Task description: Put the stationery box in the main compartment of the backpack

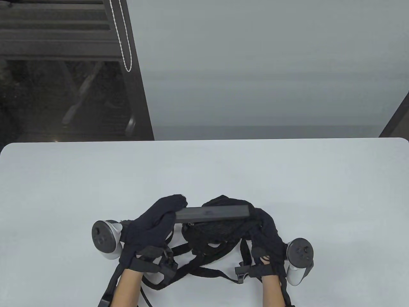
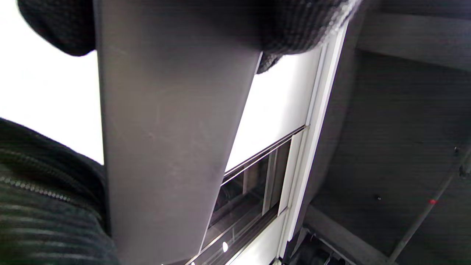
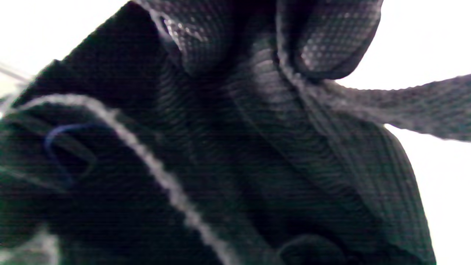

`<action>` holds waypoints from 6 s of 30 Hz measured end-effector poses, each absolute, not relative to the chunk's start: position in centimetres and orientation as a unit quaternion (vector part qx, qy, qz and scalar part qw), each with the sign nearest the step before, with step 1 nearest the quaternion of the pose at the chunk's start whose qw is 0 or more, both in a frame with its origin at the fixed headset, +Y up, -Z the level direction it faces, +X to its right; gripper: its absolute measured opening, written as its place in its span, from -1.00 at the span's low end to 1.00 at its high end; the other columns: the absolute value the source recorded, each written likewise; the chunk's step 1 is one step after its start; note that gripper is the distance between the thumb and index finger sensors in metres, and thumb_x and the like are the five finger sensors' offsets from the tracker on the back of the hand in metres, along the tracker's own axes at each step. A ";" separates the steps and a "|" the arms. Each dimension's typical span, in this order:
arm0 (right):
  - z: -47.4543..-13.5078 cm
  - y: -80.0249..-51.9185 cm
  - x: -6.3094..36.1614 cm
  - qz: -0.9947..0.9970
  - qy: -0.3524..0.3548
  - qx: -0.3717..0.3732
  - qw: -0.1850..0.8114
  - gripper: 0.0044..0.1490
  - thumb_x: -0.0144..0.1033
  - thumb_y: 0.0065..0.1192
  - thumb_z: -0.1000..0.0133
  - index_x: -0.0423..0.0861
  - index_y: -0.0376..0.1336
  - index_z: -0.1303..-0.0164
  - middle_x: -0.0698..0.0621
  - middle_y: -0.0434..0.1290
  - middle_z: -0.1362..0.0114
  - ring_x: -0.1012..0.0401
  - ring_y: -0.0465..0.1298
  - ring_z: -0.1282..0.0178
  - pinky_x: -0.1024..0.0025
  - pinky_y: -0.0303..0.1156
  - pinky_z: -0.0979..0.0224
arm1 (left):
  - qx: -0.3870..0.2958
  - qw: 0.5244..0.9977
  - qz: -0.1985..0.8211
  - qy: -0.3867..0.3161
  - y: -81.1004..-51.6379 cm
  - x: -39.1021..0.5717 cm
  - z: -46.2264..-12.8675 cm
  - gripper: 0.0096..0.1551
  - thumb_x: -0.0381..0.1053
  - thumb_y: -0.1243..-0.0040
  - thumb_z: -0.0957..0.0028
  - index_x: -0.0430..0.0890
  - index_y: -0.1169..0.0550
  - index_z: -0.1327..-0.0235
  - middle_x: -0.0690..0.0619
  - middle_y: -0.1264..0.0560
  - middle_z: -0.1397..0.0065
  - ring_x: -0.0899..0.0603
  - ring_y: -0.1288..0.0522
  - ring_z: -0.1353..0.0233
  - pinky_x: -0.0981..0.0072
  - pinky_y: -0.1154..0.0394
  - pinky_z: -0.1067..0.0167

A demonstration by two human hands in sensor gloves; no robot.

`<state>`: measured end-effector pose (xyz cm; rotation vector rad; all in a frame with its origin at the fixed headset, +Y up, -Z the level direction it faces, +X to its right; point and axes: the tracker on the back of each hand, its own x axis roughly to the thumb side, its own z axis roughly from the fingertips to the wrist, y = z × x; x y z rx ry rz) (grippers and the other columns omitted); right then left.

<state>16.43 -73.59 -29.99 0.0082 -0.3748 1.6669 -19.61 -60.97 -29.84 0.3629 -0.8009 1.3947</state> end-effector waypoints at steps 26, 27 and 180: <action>-29.6 -73.1 16.6 0.724 -0.191 0.024 0.662 -0.47 -0.19 0.34 -0.17 0.16 0.26 -0.36 0.06 0.33 -0.49 0.08 0.55 -0.22 0.22 0.59 -0.13 | 0.227 0.811 0.407 -0.355 -60.7 -18.9 -29.6 -0.59 0.07 -0.23 -0.29 0.16 -0.55 -0.39 0.01 -0.54 -0.46 -0.33 -0.52 -0.42 -0.45 -0.41 -0.20; -29.5 -72.9 16.3 0.726 -0.188 0.030 0.661 -0.47 -0.20 0.35 -0.17 0.17 0.27 -0.36 0.06 0.32 -0.50 0.07 0.54 -0.23 0.21 0.59 -0.14 | 0.219 0.823 0.385 -0.355 -60.8 -18.3 -29.5 -0.59 0.07 -0.23 -0.29 0.16 -0.55 -0.40 0.02 -0.53 -0.47 -0.32 -0.51 -0.43 -0.44 -0.41 -0.21; -28.5 -53.0 6.8 0.849 -0.227 0.181 0.442 -0.55 -0.22 0.42 -0.10 0.03 0.49 -0.21 -0.02 0.68 -0.23 0.08 0.68 -0.18 0.18 0.54 -0.24 | 0.144 0.717 0.620 -0.283 -69.0 -20.9 -32.2 -0.51 0.10 -0.24 -0.19 0.12 -0.56 -0.40 -0.03 -0.56 -0.42 -0.35 -0.48 -0.48 -0.29 -0.27 -0.46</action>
